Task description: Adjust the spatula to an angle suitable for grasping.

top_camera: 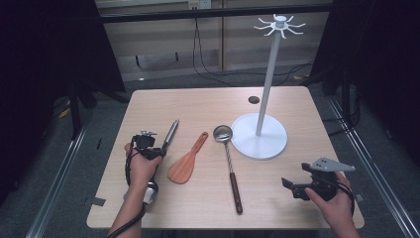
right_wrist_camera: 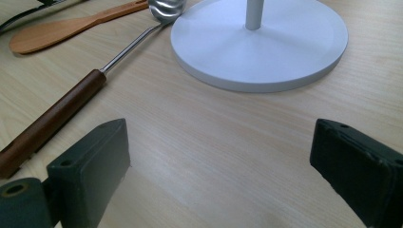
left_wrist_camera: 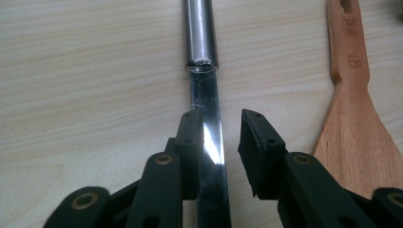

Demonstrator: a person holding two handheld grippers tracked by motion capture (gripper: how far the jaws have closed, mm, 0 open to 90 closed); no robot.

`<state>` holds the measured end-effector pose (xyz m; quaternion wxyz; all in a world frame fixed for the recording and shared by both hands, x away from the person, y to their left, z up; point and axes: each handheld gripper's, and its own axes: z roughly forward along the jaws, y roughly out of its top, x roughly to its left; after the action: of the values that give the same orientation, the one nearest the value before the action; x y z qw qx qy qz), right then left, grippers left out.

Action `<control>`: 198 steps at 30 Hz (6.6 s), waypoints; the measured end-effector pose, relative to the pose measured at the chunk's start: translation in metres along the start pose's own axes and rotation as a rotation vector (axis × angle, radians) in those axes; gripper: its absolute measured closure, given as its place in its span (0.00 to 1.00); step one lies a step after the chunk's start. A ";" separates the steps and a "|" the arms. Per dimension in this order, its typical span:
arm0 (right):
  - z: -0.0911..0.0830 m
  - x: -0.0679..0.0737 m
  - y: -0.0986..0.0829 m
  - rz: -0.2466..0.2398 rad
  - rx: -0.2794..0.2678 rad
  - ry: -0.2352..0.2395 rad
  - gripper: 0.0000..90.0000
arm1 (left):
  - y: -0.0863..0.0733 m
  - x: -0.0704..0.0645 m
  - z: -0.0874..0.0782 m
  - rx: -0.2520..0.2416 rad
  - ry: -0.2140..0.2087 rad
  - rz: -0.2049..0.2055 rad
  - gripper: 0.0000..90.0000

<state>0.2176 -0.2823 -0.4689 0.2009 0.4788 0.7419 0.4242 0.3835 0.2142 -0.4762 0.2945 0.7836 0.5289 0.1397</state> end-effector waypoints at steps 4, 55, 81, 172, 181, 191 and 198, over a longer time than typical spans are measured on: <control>-0.002 0.000 -0.002 -0.003 0.007 -0.001 0.06 | 0.002 0.000 0.002 -0.003 0.032 0.004 0.75; 0.032 0.026 0.023 -0.062 -0.022 0.084 0.07 | -0.015 -0.006 -0.062 -0.257 -0.132 -0.158 0.84; 0.098 0.130 0.090 0.057 -0.069 0.306 0.34 | 0.017 -0.094 -0.068 -0.314 -0.268 -0.019 0.84; 0.032 0.040 0.139 0.068 -0.385 0.363 0.99 | -0.014 -0.065 -0.036 -0.253 -0.126 -0.023 0.20; 0.034 0.026 0.141 0.077 -0.397 0.340 0.99 | -0.015 -0.065 -0.035 -0.254 -0.126 -0.021 0.20; 0.041 0.018 0.139 0.104 -0.378 0.349 0.99 | -0.015 -0.065 -0.034 -0.241 -0.127 -0.014 0.20; 0.048 0.017 0.136 0.103 -0.397 0.355 0.98 | -0.015 -0.066 -0.034 -0.237 -0.124 -0.009 0.20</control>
<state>0.3174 -0.2210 -0.3819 0.1358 0.3854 0.6426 0.6481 0.3275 0.1687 -0.4527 0.4177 0.7481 0.4929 0.1512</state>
